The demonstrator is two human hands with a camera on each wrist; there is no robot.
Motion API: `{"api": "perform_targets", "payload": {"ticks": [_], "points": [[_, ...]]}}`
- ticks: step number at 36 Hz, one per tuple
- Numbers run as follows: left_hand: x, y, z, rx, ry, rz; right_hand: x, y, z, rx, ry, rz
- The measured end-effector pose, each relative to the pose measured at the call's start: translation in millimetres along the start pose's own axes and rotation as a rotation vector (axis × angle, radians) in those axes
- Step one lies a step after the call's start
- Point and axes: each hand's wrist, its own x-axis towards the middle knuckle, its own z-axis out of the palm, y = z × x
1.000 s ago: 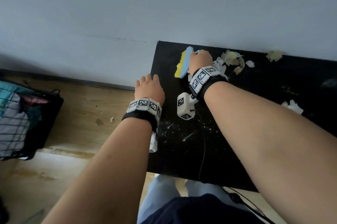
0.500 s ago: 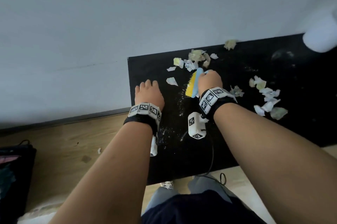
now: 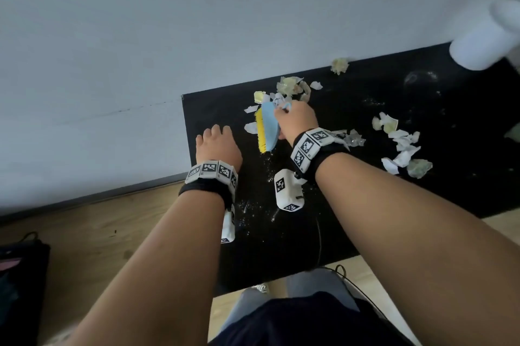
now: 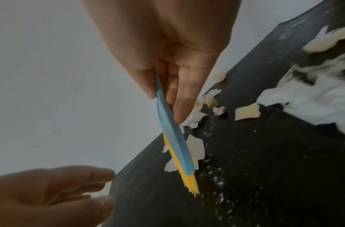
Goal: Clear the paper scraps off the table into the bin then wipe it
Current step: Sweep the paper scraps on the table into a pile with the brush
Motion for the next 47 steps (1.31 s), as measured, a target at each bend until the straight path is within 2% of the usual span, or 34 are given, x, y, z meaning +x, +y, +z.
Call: {"api": "perform_targets", "payload": {"ticks": [3,6,13,18,24,27,31,38,41,47], "points": [[-0.8,-8.4,1.5,0.013,0.006,-0.044,0.8,-10.4,18.5,-0.055,-0.082,-0.073],[-2.3,-14.8,1.6,0.021,0.001,-0.068,3.4,-12.2,29.1,-0.098,-0.108,-0.077],[-4.1,-17.7,2.7,0.015,-0.021,-0.107,11.6,-0.3,15.7,-0.291,0.021,-0.126],[-4.5,-12.4,0.0,-0.009,-0.002,-0.071,10.3,9.1,1.8,-0.387,0.069,-0.102],[-5.5,-11.9,-5.7,-0.005,0.025,-0.048,-5.0,14.4,-13.9,-0.490,0.164,-0.153],[-7.2,-10.9,-8.0,0.000,0.039,-0.033,-12.8,14.9,-19.2,-0.445,0.222,-0.191],[-8.8,-9.8,-10.4,0.015,0.056,0.007,-13.3,6.8,-18.4,-0.308,0.218,-0.163],[3.6,-8.0,-17.4,0.047,0.082,0.012,8.5,-20.3,-9.7,-0.080,0.096,-0.143],[12.5,-7.2,-17.1,0.049,0.088,0.002,18.1,-36.2,0.3,0.014,0.012,-0.084],[29.0,-5.2,-11.0,0.050,0.076,-0.035,40.2,-53.2,18.0,-0.030,-0.093,-0.019]]}}
